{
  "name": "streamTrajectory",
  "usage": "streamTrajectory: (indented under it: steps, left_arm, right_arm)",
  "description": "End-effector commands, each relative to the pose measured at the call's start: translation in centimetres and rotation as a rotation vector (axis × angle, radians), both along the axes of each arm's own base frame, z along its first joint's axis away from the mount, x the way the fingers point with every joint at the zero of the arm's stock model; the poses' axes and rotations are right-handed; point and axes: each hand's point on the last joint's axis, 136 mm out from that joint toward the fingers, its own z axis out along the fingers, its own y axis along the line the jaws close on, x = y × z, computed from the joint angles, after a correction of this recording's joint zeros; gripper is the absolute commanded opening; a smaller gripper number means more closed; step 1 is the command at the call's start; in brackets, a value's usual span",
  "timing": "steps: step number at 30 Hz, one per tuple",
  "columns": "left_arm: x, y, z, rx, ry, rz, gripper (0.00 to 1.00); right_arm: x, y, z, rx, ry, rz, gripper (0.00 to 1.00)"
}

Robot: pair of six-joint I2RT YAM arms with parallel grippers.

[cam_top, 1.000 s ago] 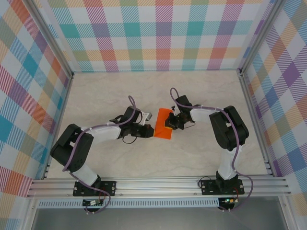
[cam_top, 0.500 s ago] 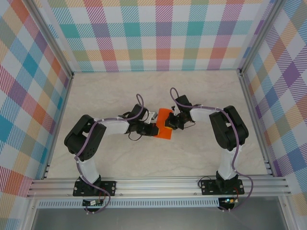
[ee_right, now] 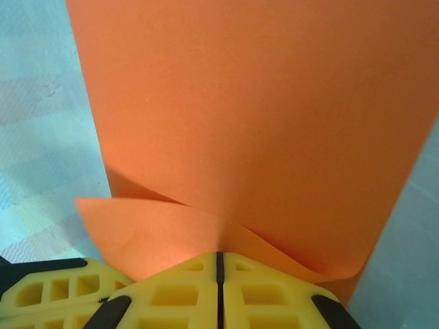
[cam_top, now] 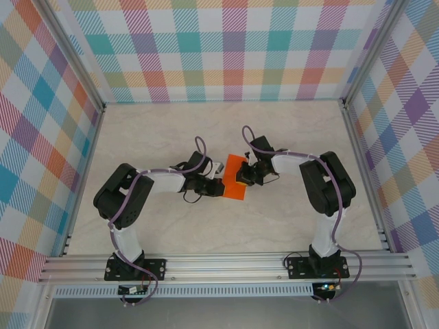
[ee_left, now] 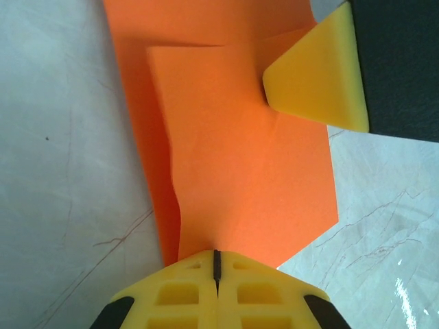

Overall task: Fold a paper plane with a square sheet of paper (fold left side to right side)
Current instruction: Fold the triangle a second time at the center of the table.

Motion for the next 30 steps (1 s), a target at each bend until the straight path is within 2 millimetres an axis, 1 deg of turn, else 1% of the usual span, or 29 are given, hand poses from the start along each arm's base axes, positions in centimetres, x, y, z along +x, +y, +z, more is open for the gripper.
streamTrajectory:
  steps: [1,4,6,8,11,16,21,30]
  left_arm:
    - [-1.3,1.2,-2.5,0.06,0.053,-0.002,0.0]
    - [-1.3,1.3,-2.5,0.066,0.05,0.001,0.0]
    - [-1.3,1.3,-2.5,0.068,0.049,0.0,0.0]
    - [-1.3,1.2,-2.5,0.069,0.048,-0.001,0.0]
    - [-1.2,1.1,-2.5,0.072,0.045,-0.003,0.0]
    - [-1.2,1.1,-2.5,0.077,0.044,-0.003,0.0]
    - [-1.2,1.0,-2.5,0.083,0.041,-0.003,0.0]
    - [-1.1,0.9,-2.3,0.086,0.034,-0.008,0.0]
  right_arm:
    - [-0.4,-0.3,2.6,-0.016,-0.042,0.039,0.08]
    - [-1.0,-0.4,4.0,-0.015,-0.059,0.052,0.08]
    - [-1.7,0.0,4.4,-0.025,-0.061,0.079,0.07]
    - [-2.5,0.8,4.4,-0.019,-0.05,0.104,0.07]
    - [-3.1,2.2,3.6,-0.011,-0.03,0.13,0.07]
    - [-2.2,3.6,2.9,-0.004,-0.024,0.136,0.07]
    - [-1.8,4.2,2.5,0.004,-0.019,0.14,0.06]
    - [-3.0,4.4,1.1,0.0,0.027,0.147,0.06]
